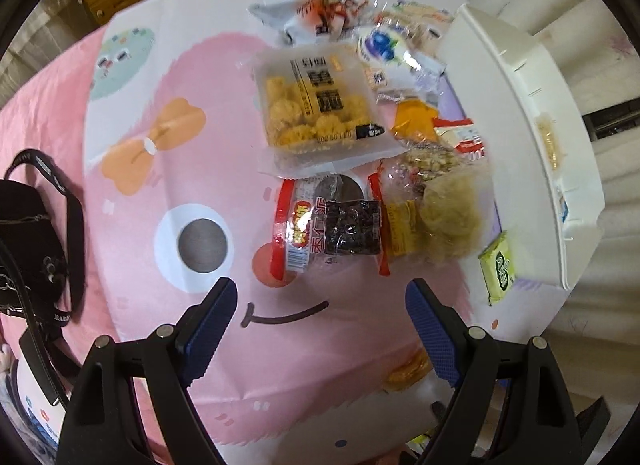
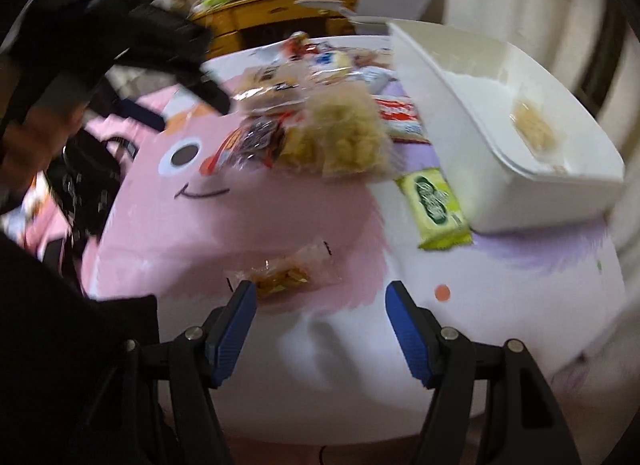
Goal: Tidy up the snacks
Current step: 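Move both grippers back over the snacks on the tablecloth, then grasp the dark nut pack with left gripper while right grasps small orange snack bag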
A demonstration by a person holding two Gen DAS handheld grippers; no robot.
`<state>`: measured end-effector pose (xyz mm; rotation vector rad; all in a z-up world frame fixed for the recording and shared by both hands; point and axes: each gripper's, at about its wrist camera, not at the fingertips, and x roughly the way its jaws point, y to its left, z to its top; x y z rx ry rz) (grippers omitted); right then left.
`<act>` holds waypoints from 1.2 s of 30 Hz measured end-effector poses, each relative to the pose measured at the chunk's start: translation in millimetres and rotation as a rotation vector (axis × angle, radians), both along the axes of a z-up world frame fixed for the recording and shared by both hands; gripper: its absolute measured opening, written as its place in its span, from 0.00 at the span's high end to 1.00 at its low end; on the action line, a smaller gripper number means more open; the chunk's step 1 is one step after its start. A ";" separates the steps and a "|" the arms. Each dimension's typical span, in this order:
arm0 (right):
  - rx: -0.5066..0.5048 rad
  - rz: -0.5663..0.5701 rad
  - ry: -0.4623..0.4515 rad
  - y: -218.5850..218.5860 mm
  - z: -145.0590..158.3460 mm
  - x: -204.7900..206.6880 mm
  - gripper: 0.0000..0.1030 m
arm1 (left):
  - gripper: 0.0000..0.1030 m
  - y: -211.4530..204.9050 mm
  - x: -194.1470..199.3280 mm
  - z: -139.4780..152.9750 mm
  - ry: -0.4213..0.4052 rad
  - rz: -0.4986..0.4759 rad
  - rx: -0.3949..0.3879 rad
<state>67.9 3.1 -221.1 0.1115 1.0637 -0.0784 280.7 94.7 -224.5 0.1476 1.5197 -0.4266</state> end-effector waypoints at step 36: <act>0.024 0.219 0.059 10.5 -38.8 42.0 0.24 | 0.32 -53.4 49.5 -79.5 0.057 -0.023 0.134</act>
